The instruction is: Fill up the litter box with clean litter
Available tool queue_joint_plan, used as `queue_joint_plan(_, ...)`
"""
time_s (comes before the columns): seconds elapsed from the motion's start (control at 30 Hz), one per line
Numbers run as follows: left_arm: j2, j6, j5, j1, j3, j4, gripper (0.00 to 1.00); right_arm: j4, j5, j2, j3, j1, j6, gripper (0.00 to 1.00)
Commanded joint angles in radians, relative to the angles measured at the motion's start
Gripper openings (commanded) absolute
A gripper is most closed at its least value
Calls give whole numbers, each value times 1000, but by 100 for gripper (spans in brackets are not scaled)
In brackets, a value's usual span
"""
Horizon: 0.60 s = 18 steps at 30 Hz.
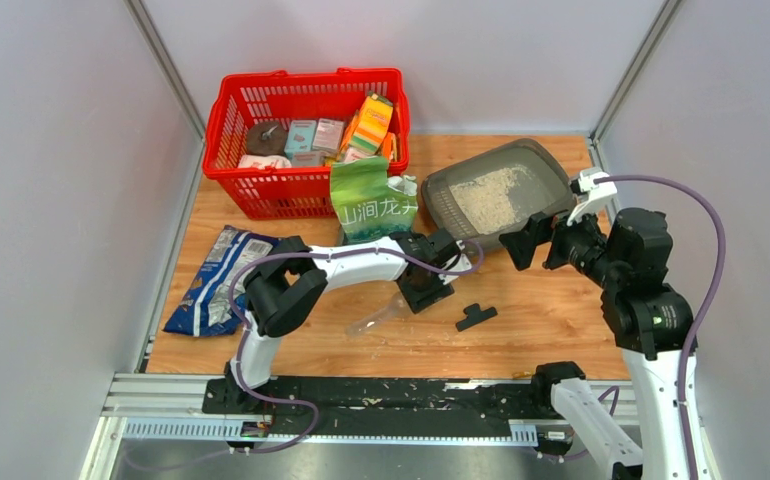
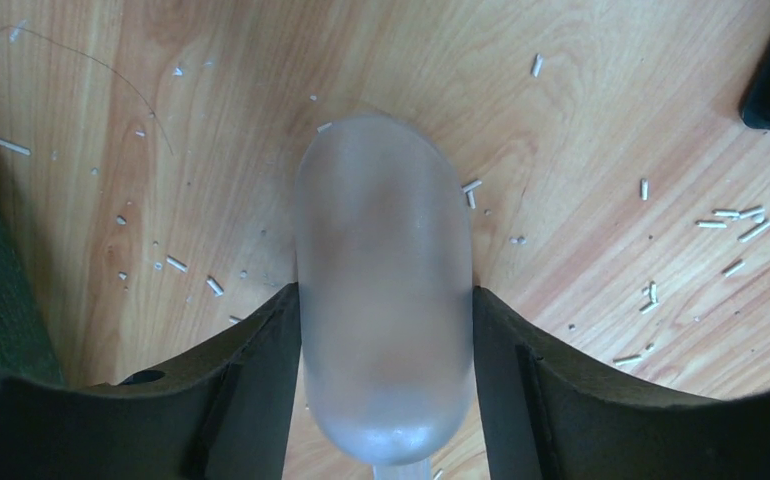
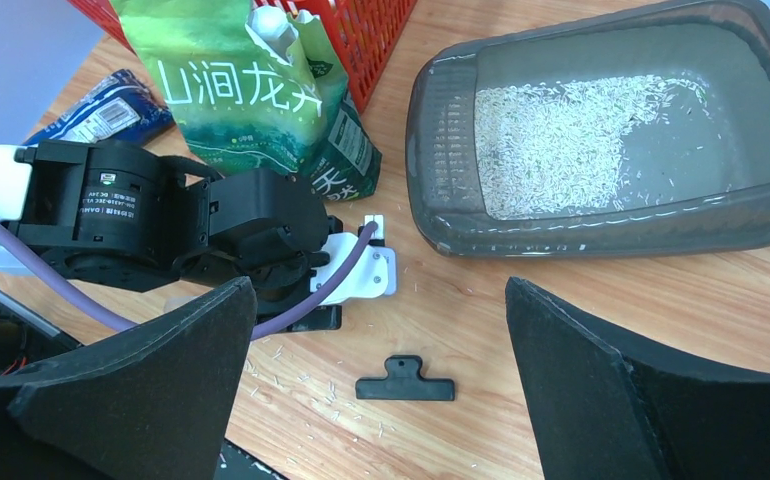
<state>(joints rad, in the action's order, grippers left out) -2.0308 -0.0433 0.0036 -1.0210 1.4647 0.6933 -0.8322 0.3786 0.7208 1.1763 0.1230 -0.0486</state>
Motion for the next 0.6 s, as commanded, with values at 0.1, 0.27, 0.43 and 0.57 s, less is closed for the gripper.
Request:
queue_joint_plan(0.1,124,-21,111,-1,60,103,3,-4,2,19,45,-3,30,100)
queue_joint_plan(0.27,262,-23,249,45,189,100,0,5,-24,51,82,-3,32,100)
queue_joint_plan(0.43,435,89,323,146,286,-90,0,68,2,77,103,-3,-31,100)
queue_joint_plan(0.57,543,235,228,242,281,-285,0,197,297,124,72,0,-97,100)
